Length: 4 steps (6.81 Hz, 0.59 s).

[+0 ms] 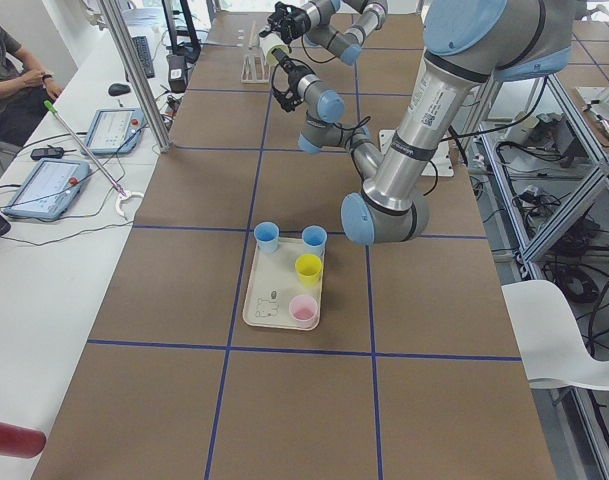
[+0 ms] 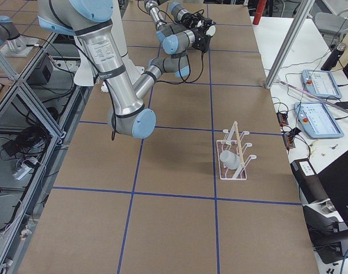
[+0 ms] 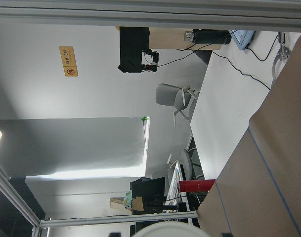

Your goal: Transfer IKEA cup to right arm and place on rack

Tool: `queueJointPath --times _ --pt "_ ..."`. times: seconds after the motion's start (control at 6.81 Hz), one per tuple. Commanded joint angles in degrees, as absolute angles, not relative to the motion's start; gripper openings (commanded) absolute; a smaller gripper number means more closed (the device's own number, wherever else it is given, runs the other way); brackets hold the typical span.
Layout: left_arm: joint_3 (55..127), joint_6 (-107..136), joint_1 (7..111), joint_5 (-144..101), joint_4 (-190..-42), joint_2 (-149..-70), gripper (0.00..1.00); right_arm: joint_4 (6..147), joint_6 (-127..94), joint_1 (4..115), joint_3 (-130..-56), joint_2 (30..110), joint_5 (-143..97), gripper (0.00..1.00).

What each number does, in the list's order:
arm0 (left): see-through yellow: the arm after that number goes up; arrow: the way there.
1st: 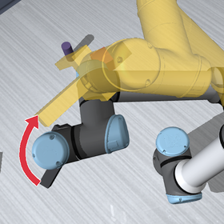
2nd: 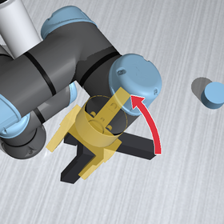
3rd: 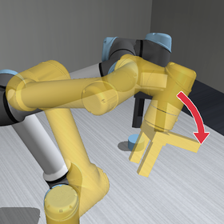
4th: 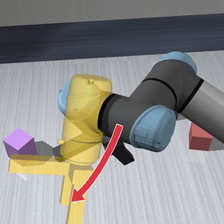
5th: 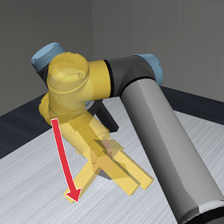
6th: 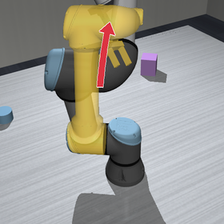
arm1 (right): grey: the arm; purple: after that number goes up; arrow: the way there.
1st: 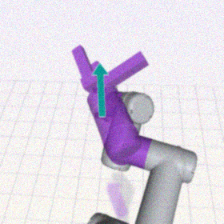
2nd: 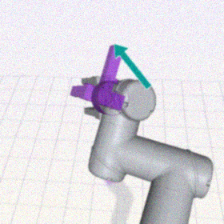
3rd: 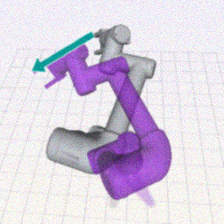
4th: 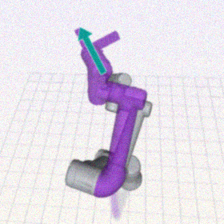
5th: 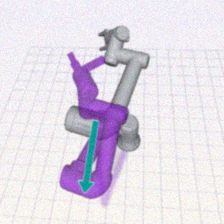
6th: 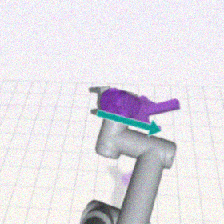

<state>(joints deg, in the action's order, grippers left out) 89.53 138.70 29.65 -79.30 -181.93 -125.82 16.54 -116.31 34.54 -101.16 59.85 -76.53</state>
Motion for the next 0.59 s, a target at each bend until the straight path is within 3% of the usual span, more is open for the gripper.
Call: queueJointPath --times 0.0,0.44 --pt "89.4 138.3 29.7 -79.4 -182.0 -125.7 1.00 16.7 -116.3 35.8 -101.1 59.9 -76.5 0.00" --pt "89.7 135.5 30.3 -79.7 -181.8 -125.8 1.00 17.0 -114.0 42.9 -95.2 60.1 -77.2 0.00"
